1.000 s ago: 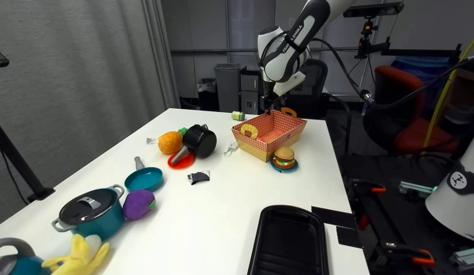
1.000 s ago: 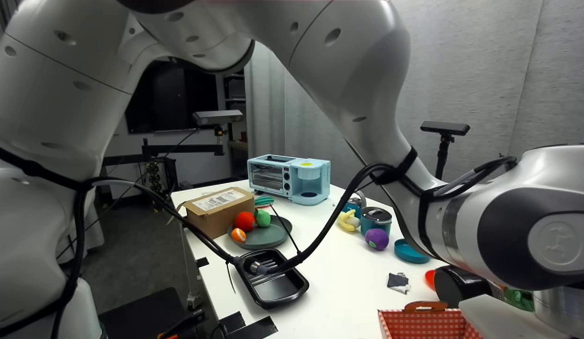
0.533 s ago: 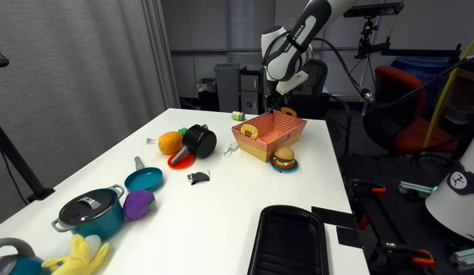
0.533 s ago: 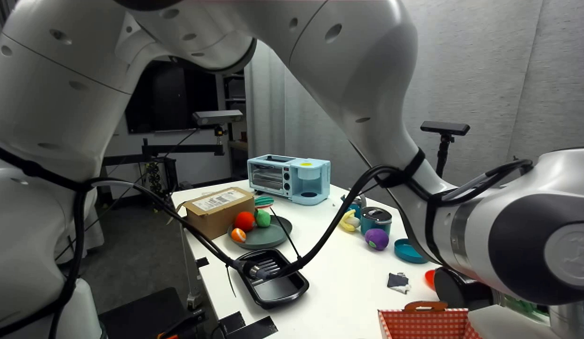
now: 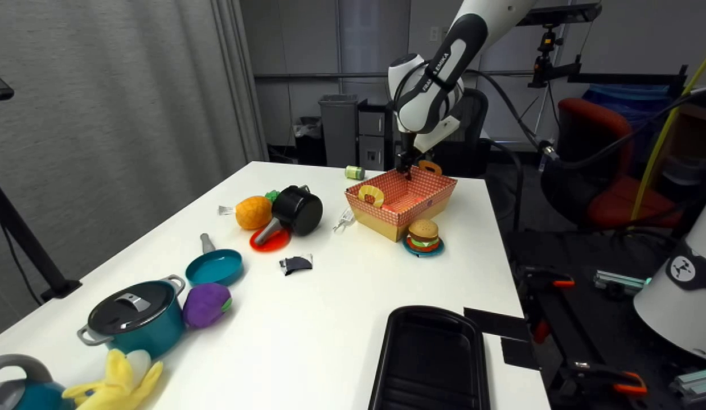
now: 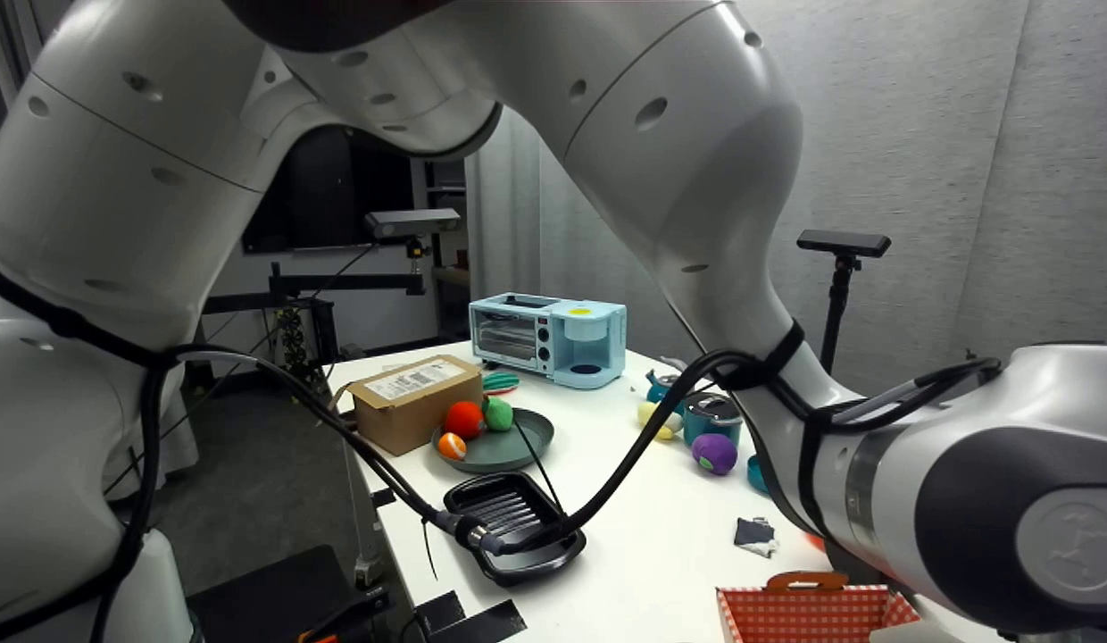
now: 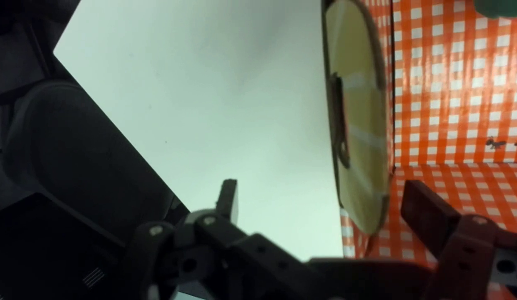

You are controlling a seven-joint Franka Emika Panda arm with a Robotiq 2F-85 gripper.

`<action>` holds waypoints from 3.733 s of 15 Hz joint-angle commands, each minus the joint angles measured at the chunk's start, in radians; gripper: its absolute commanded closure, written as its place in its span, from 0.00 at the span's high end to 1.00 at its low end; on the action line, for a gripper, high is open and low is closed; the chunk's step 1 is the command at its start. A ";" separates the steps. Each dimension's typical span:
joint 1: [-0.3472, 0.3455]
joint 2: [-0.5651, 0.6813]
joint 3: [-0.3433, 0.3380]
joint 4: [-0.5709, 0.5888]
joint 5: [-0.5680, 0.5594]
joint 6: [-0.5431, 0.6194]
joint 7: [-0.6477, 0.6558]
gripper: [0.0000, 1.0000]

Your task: Move the fruit basket

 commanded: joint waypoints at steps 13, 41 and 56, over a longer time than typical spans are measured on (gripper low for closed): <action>0.047 0.065 0.038 0.026 -0.024 -0.021 -0.108 1.00; 0.158 0.090 0.217 0.087 -0.177 -0.172 -0.465 1.00; 0.265 0.048 0.274 0.007 -0.300 -0.161 -0.560 1.00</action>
